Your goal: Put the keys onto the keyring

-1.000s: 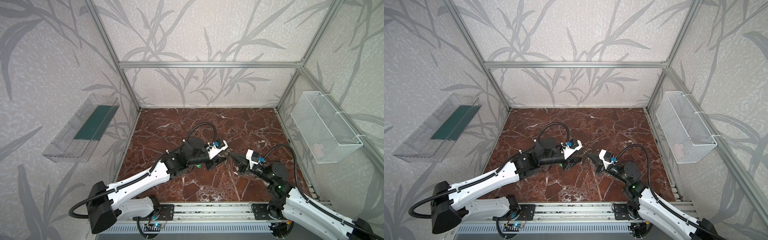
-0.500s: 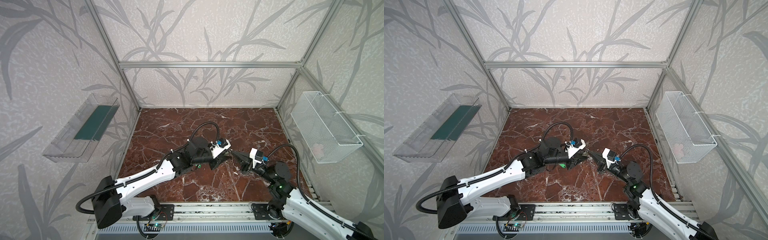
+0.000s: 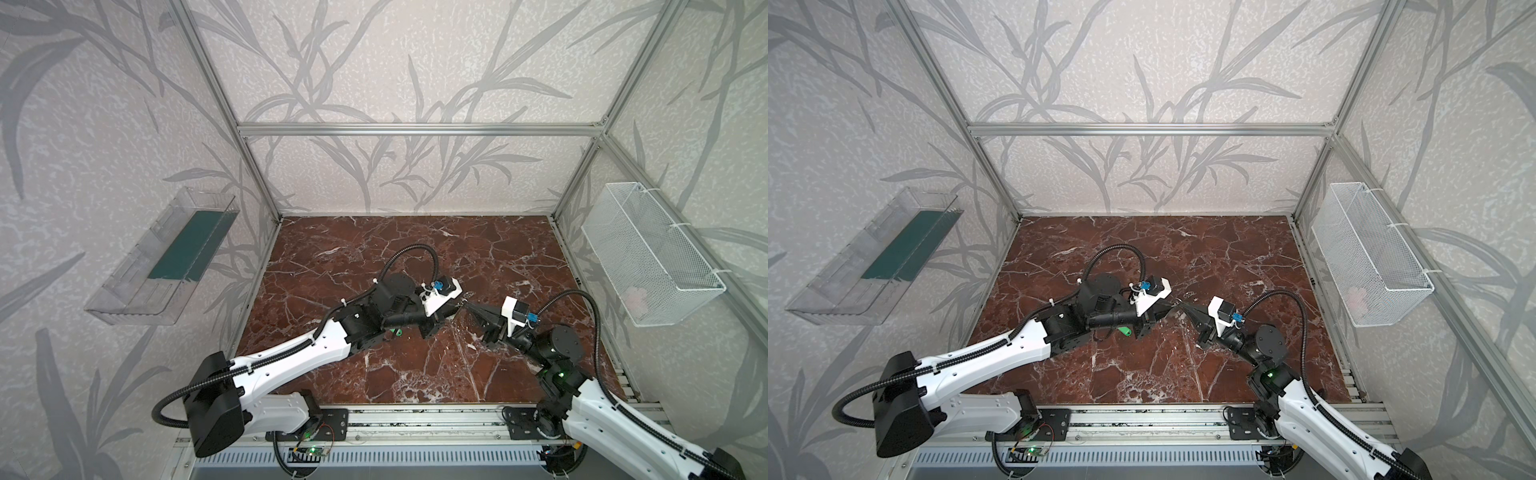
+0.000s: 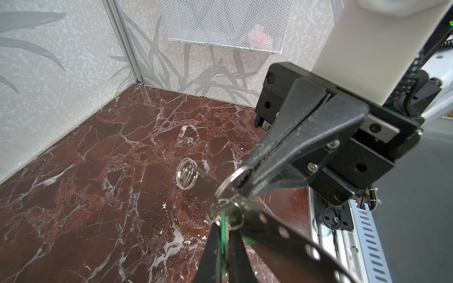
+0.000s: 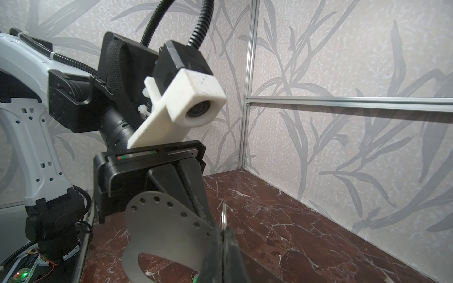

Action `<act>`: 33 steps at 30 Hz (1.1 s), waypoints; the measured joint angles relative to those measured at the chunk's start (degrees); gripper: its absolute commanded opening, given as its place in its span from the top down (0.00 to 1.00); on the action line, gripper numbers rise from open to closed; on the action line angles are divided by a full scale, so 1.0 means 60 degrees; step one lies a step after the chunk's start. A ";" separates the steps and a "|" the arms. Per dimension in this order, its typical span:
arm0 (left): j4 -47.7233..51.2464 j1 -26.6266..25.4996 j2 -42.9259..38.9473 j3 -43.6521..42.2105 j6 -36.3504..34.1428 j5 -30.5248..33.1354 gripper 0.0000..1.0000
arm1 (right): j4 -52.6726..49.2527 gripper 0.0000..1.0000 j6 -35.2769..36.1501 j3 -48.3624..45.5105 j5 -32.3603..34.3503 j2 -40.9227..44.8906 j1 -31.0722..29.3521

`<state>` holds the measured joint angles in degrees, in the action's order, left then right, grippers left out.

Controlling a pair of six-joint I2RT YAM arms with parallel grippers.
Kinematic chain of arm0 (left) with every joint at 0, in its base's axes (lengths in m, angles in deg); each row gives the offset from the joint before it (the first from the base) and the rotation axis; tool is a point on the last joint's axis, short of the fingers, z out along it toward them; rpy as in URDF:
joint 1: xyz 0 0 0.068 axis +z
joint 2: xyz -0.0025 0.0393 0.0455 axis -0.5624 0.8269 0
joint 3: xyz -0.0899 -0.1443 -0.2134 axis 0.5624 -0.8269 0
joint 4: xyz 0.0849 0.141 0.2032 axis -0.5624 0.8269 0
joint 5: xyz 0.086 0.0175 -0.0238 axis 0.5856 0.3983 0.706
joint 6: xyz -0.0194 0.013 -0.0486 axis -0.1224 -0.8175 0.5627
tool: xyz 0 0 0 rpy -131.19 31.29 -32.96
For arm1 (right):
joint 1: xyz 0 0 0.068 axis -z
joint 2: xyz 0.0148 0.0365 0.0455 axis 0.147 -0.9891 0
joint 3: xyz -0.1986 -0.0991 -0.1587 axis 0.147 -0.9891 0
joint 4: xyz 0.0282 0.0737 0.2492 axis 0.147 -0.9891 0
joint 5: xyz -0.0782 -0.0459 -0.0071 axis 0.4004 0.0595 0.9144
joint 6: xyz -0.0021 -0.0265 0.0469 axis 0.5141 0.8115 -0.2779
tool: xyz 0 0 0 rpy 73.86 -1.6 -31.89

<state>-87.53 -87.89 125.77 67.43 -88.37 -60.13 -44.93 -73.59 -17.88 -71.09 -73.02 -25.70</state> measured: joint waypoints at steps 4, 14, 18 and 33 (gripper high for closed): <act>0.0645 0.0000 -0.0015 0.0284 -0.0437 0.0171 1.00 | -0.0007 1.00 -0.0055 -0.0073 -0.0248 0.0047 0.0157; 0.3548 -0.0157 0.0182 0.2324 -0.2208 0.0940 1.00 | -0.0106 1.00 0.0018 -0.0069 -0.0991 0.0087 0.0328; 0.4415 -0.0226 0.0448 0.2871 -0.2812 0.1220 1.00 | -0.0211 1.00 0.0098 -0.0047 -0.1206 0.0004 0.0328; 0.6801 -0.0433 0.1188 0.4357 -0.4317 0.2025 1.00 | -0.2320 1.00 0.1293 0.0342 -0.0820 0.0521 0.0328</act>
<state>-46.72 -90.49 132.90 93.57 -114.27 -47.97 -58.85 -65.83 -15.83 -76.01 -69.89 -23.73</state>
